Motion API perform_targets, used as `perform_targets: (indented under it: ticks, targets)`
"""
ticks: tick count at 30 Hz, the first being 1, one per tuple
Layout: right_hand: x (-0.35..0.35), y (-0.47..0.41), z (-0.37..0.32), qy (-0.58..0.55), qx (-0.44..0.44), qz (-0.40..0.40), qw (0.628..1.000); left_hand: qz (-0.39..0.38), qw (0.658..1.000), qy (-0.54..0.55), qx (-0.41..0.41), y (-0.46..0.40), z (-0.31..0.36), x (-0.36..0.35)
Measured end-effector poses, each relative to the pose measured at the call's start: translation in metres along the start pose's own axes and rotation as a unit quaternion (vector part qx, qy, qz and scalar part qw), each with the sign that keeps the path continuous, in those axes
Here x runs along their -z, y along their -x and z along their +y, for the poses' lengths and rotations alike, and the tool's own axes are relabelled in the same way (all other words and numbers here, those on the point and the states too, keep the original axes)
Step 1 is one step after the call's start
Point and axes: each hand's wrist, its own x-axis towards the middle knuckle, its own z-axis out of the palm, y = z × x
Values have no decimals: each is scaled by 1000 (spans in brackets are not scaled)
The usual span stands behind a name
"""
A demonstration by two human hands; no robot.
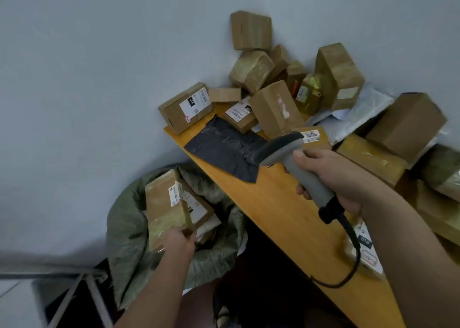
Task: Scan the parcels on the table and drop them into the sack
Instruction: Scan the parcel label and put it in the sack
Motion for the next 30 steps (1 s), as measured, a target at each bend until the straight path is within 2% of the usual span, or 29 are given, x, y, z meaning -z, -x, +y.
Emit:
perform_targets:
  ticks: [2,4,6,9,16,21,24,27,30]
  targets:
    - [-29,-21,-5,3,-21,-13,1000,-15,999,22,45,-30,7,10]
    - [-54,-41,-5,13,-41,-21,999,8,995,42,86,-64,7,23]
    - [-75,-57,-2,23,-53,-28,998,5,992,-20,125,-107,2,37]
    - [-97,-74,6,36,-70,-33,996,-21,983,-77,166,-109,9,48]
    - [-103,-86,17,34,-94,-10,995,11,977,-132,164,-105,21,50]
    - [-79,-73,17,-10,-79,21,997,-25,974,-181,136,-72,22,11]
    - [-49,-56,21,-33,-63,39,997,-55,957,-282,47,-48,16,-26]
    - [-12,-31,34,-55,-50,60,995,-109,942,-318,-24,-8,1,-68]
    - [34,-1,54,-80,-45,88,992,-161,905,-384,-87,40,-33,-107]
